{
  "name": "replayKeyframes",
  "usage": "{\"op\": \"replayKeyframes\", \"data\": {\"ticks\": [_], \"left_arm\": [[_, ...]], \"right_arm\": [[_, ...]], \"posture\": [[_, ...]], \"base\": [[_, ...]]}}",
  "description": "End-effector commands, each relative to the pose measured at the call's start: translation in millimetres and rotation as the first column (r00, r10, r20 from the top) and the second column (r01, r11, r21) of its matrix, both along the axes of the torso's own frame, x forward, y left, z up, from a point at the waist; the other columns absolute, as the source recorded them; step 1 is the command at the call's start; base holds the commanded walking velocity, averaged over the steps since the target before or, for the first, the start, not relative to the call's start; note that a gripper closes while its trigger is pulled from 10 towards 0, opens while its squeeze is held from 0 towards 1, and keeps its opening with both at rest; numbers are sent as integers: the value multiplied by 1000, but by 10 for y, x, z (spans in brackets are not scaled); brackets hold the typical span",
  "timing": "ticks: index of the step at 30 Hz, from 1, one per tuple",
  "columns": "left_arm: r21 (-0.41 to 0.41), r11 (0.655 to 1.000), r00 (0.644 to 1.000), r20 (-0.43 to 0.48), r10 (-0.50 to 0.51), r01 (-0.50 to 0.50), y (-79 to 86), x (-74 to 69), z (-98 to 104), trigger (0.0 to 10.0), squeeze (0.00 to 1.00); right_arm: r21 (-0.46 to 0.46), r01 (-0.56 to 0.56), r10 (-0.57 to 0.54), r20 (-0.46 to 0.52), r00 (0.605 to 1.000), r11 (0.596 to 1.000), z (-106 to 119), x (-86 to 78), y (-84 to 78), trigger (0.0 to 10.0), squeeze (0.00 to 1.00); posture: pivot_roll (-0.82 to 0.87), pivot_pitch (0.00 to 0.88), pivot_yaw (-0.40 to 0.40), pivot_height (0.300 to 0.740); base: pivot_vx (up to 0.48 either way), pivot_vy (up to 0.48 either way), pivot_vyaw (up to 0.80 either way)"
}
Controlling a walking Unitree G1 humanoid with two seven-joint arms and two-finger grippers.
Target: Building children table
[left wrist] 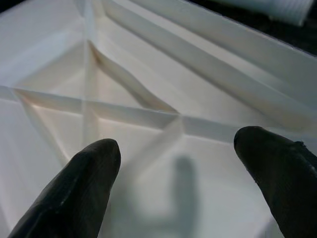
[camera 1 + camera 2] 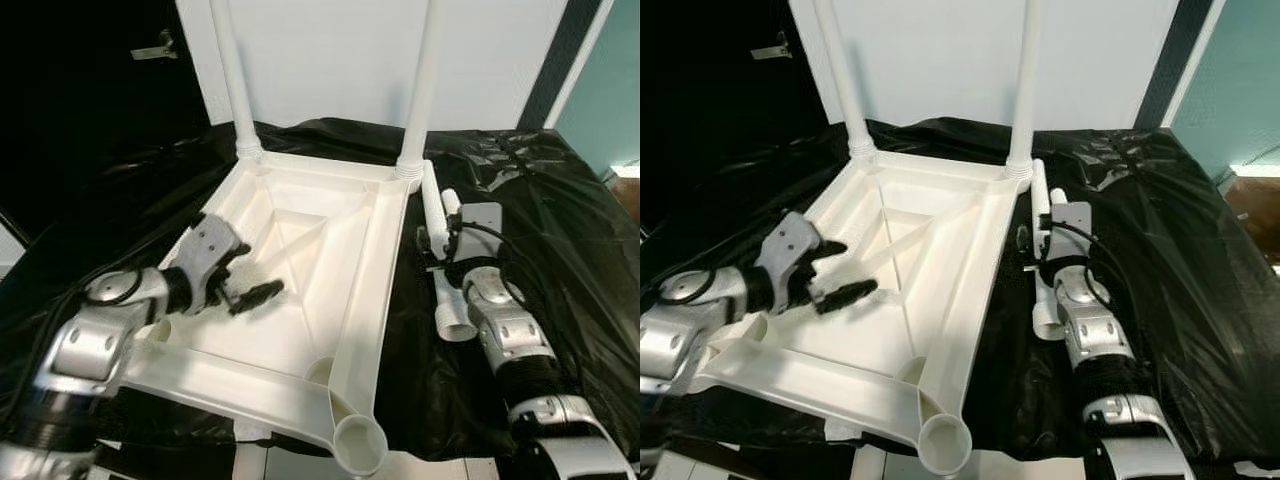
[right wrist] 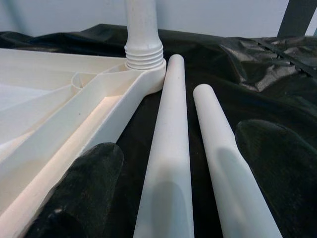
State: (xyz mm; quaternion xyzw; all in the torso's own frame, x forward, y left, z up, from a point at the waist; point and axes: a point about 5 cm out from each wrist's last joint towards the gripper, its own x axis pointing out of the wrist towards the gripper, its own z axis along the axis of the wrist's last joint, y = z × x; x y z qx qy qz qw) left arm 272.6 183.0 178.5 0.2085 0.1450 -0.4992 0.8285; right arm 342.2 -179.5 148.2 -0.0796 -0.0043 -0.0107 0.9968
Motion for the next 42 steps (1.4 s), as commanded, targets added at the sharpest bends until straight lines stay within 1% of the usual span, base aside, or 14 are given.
{"op": "replayKeyframes", "data": {"ticks": [1,6,10,13,14,17,20,24,26,29,31,33,36,42], "left_arm": [[28,997,996,-48,-70,71,34,-100,-28,10000,0],[86,993,994,-84,-76,84,88,-196,-107,10000,0],[88,993,993,-86,-77,84,93,-206,-107,10000,0],[139,987,991,-115,-66,82,190,-264,-138,10000,0],[139,987,991,-115,-66,82,190,-264,-138,10000,0],[207,976,992,-121,-45,70,258,-278,-185,10000,0],[228,972,990,-137,-29,60,284,-286,-210,10000,0],[295,955,990,-142,-2,44,380,-278,-256,10000,0],[268,962,989,-146,-6,45,369,-289,-242,10000,0],[264,964,990,-138,7,30,406,-284,-205,10000,0],[256,966,990,-144,-2,39,428,-309,-179,10000,0],[234,970,986,-166,-25,64,404,-360,-183,10000,0],[182,979,981,-188,-55,89,360,-435,-163,10000,0],[181,978,977,-202,-65,102,385,-504,-154,10000,0]], "right_arm": [[11,-1,0,27,1000,1000,55,-59,-24,10000,0],[-29,15,-14,15,1000,999,53,-127,-110,10000,0],[-32,16,-16,13,1000,999,60,-141,-114,10000,0],[-33,26,-26,-5,1000,999,68,-164,-186,10000,0],[-33,26,-26,-5,1000,999,68,-164,-186,10000,0],[-28,26,-26,-14,1000,999,67,-175,-195,10000,0],[-27,24,-24,-15,1000,999,69,-176,-185,10000,0],[-29,21,-22,-15,1000,999,80,-175,-191,10000,0],[-16,0,0,-4,1000,1000,101,-183,-176,10000,0],[-11,-18,18,-1,1000,1000,115,-199,-166,10000,0],[-2,-57,57,8,998,998,127,-231,-127,10000,0],[23,-124,124,15,992,992,125,-274,-45,10000,0],[9,-235,235,14,972,972,126,-364,111,10000,0],[27,-325,325,3,946,945,101,-480,257,10000,0]], "posture": [[-40,5,22,740],[-38,11,19,740],[-38,11,19,740],[-36,16,18,740],[-36,16,18,740],[-32,17,19,740],[-31,19,20,740],[-30,21,23,740],[-34,22,23,740],[-35,22,23,740],[-35,23,25,740],[-35,25,25,740],[-37,31,26,740],[-30,36,20,740]], "base": [[0,0,0],[0,0,0],[0,0,0],[0,0,0],[0,0,0],[0,0,0],[0,0,0],[0,0,0],[0,0,0],[0,0,0],[0,0,0],[0,0,0],[0,0,0],[0,0,0]]}}
